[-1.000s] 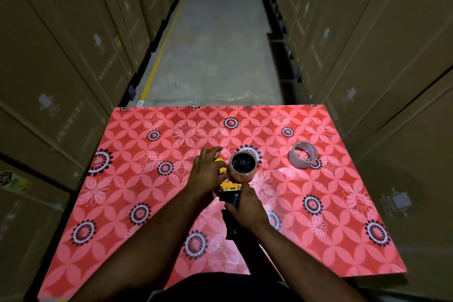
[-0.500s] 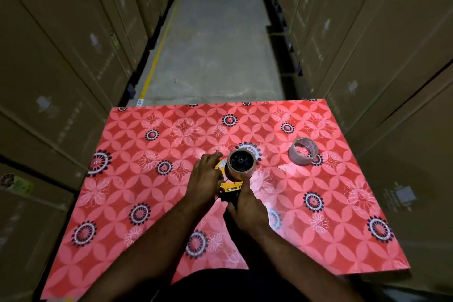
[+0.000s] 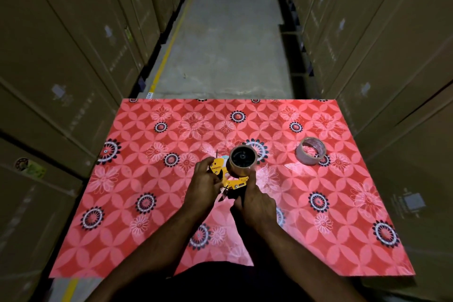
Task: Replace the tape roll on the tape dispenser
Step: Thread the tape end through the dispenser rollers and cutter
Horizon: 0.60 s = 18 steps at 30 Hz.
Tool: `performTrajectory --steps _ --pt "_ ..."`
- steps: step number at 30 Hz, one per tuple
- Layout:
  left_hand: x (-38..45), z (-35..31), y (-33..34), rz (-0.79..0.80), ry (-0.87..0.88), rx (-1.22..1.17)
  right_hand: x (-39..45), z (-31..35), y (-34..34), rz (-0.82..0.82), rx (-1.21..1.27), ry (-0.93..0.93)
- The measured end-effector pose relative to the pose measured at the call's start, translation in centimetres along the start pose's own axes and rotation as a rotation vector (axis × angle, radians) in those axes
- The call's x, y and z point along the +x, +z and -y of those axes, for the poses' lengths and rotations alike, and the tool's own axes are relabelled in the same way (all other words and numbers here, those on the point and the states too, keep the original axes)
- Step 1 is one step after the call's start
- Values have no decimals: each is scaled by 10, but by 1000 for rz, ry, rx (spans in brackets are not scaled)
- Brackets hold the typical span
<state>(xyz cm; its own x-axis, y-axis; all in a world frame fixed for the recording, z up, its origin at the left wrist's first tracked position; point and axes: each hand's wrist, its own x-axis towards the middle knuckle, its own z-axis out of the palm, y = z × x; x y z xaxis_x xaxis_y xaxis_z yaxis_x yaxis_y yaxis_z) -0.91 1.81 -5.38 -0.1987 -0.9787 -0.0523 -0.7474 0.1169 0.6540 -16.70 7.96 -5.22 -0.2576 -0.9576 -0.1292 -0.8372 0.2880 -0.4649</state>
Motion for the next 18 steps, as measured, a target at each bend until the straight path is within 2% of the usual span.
performTrajectory --steps 3,5,9,11,15,18 --pt "-7 4 -4 -70 -77 3 -2 -3 -3 -2 -39 -13" --pt "-8 7 -8 -81 -65 57 -2 -5 -5 11 -60 -19" --pt "-7 6 -19 -113 120 420 -2 -2 -10 16 -86 -4" --pt "-9 19 -26 -143 153 538 -1 -4 -15 16 -108 1" --pt "-17 56 -49 -121 -45 418 9 -19 -35 42 -187 -13" --pt "-23 52 -62 -25 -85 332 13 -23 -41 37 -179 -20"
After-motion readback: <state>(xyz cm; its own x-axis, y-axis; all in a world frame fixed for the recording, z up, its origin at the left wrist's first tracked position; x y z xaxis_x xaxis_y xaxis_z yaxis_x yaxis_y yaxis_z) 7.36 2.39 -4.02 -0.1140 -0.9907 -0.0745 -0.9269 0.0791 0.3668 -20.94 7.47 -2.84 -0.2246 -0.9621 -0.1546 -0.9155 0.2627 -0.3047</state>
